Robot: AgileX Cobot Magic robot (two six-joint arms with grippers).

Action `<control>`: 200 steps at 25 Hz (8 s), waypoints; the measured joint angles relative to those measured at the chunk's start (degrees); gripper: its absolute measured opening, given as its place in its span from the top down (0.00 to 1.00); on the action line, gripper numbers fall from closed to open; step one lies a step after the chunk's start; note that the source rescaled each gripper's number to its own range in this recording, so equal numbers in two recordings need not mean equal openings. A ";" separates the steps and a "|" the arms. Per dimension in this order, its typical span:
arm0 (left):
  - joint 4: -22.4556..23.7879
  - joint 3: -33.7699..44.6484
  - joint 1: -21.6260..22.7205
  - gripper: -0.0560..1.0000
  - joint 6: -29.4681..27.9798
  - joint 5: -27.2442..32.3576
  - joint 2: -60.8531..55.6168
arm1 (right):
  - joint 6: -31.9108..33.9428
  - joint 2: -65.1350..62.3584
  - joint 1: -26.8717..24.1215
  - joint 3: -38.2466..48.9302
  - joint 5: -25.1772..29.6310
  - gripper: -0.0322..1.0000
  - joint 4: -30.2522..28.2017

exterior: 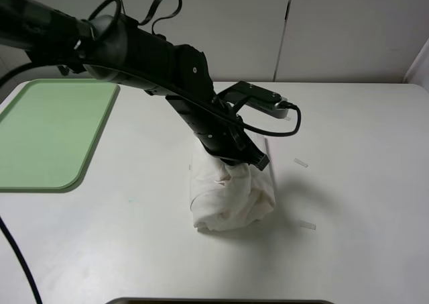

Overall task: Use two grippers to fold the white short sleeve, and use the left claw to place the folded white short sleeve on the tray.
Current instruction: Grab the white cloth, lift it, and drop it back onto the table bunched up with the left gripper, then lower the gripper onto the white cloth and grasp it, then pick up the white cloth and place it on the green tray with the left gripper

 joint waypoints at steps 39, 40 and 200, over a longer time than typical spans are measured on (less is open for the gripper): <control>15.72 -32.79 -1.21 0.00 -3.84 39.92 5.51 | 0.00 0.00 0.00 0.00 0.00 0.00 0.00; 15.72 -32.79 -1.21 0.00 -3.84 39.92 5.51 | 0.00 0.00 0.00 0.00 0.00 0.00 0.00; 28.09 0.04 39.93 0.73 5.27 16.94 -3.52 | 0.00 0.00 0.00 0.00 -0.06 0.00 0.65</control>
